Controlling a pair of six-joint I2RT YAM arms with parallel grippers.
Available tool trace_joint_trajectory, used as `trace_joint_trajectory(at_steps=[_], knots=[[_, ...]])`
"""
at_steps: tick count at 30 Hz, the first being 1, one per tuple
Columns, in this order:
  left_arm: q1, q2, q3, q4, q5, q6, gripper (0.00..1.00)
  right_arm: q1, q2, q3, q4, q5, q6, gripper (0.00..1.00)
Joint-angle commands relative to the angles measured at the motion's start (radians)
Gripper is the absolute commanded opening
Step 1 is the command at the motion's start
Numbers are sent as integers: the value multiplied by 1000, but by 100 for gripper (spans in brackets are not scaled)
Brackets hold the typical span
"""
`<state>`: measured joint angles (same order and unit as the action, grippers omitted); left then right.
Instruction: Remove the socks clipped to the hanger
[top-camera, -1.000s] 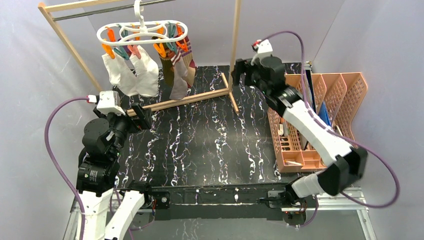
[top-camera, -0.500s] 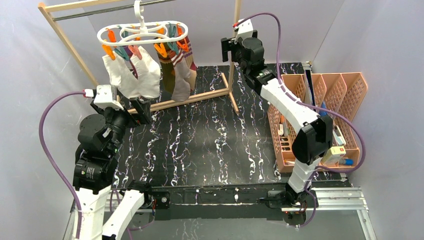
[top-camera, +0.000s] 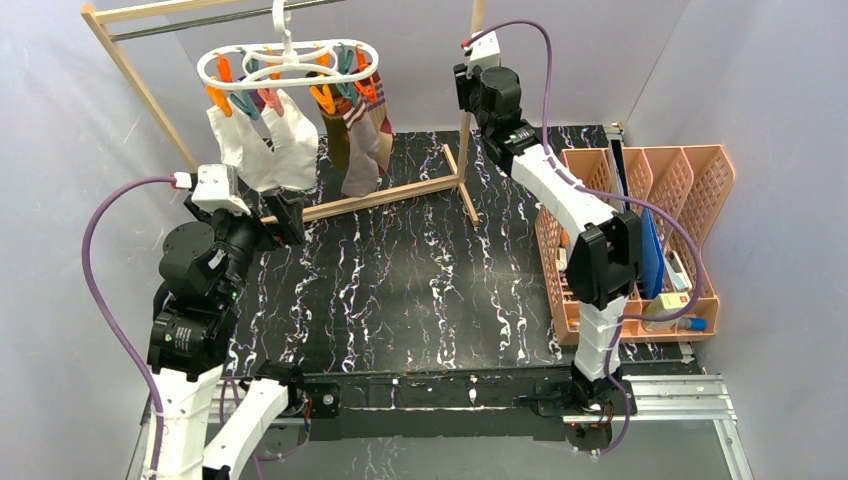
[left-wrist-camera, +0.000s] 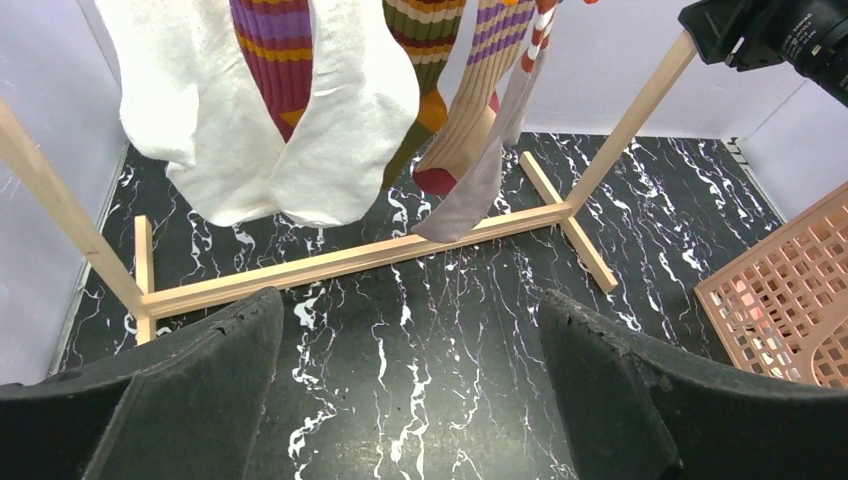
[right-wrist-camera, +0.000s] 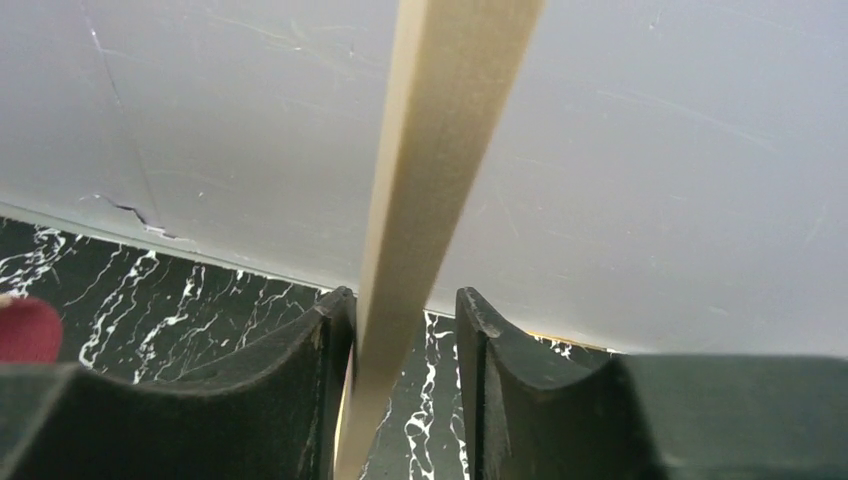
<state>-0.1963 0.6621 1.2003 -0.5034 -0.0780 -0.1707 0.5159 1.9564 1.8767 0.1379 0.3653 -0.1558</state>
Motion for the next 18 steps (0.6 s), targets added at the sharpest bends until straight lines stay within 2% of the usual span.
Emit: trace_joint_trajectory(at_steps=[1, 6, 11, 16, 18], knots=[[-9, 15, 28, 22, -31, 23, 95, -25, 36, 94, 69, 26, -27, 48], [-9, 21, -28, 58, -68, 26, 95, -42, 85, 167, 66, 41, -49, 44], [-9, 35, -114, 133, -110, 46, 96, -72, 119, 236, 58, 29, -36, 43], [-9, 66, -216, 277, -110, 58, 97, -88, 127, 253, 39, 15, -14, 45], [-9, 79, -268, 387, -80, 59, 97, -89, 122, 241, 37, 15, -8, 46]])
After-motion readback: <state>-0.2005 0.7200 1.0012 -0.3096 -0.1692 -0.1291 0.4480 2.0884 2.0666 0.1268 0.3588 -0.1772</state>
